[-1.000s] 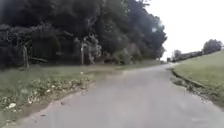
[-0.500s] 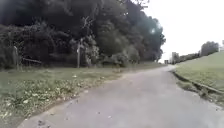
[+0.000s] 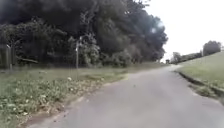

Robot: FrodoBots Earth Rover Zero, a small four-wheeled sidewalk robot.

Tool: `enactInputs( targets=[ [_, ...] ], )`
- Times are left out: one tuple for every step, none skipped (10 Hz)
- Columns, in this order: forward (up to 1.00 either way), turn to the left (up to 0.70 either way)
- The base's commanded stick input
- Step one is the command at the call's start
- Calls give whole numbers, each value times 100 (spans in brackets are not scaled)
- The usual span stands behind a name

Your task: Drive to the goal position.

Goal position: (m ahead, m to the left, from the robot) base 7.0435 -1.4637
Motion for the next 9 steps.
enactInputs(
  targets=[
    [100,-40],
    [100,-13],
    [100,-1],
    [100,0],
    [100,-40],
    [100,-40],
    [100,-33],
    [100,0],
    [100,0]
  ],
)
